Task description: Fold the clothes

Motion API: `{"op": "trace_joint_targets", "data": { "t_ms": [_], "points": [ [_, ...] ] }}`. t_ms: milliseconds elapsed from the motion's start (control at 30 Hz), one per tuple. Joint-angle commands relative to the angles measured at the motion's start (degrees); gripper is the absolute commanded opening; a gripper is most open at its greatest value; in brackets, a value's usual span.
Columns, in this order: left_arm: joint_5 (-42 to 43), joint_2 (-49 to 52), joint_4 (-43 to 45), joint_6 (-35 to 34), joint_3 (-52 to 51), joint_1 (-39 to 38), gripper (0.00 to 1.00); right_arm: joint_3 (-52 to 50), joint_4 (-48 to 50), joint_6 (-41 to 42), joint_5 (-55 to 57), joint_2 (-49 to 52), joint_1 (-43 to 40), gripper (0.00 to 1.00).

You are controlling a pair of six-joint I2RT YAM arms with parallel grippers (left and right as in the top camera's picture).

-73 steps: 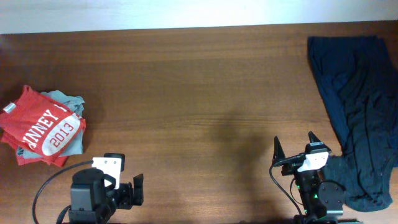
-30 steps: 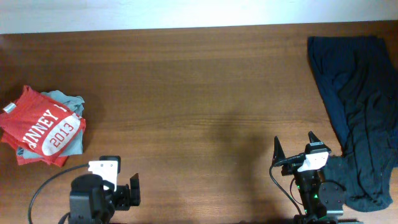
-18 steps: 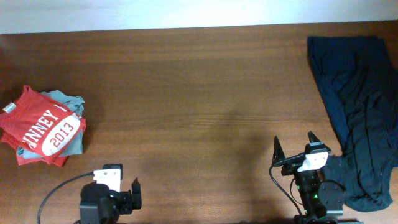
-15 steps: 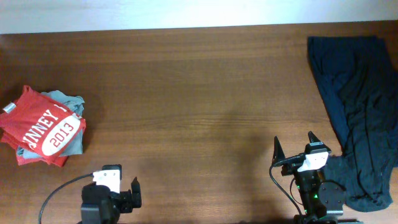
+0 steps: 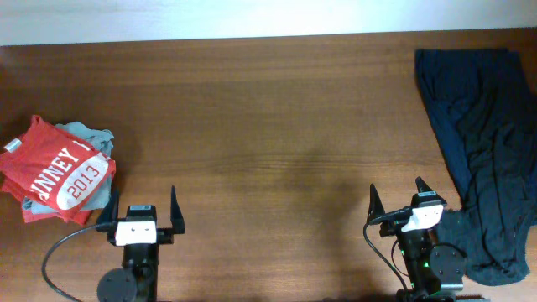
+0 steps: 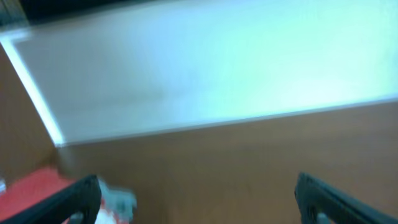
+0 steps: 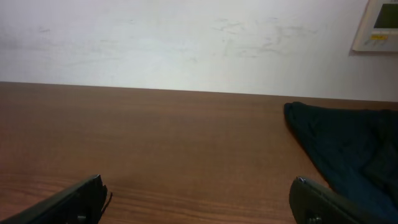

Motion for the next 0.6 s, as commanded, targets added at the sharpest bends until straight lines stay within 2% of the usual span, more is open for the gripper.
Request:
{"op": "trace_joint_targets", "data": {
  "t_ms": [0,67,300,400,567],
  "points": [
    [0.3,-2.2,12.5,2.8,-8.2,0.2,0.99,-0.4,-0.1,-0.4,-0.7,-0.5,-0.5,0.98],
    [0.3,-2.2,17.2,2.8,-11.2,0.2,0.99,-0.4,-0.1,-0.4,-0.7,-0.5,-0.5,0.99],
    [1.6,-2.2,4.4,2.6,-11.1,0.1,0.99,-0.4,-0.1,-0.4,-0.7,-0.5,-0.5,0.99],
    [6.1,-2.2,4.4,2.6,-11.1,0.1,0.99,-0.4,-0.1,-0.4,-0.7,-0.5,-0.5,0.99],
    [6.1,-2.2,4.4,2.6,-11.1,0.2,0.99,-0.4,-0.2,-0.4,-0.7,-0.5,-0.5,0.99]
  ]
}}
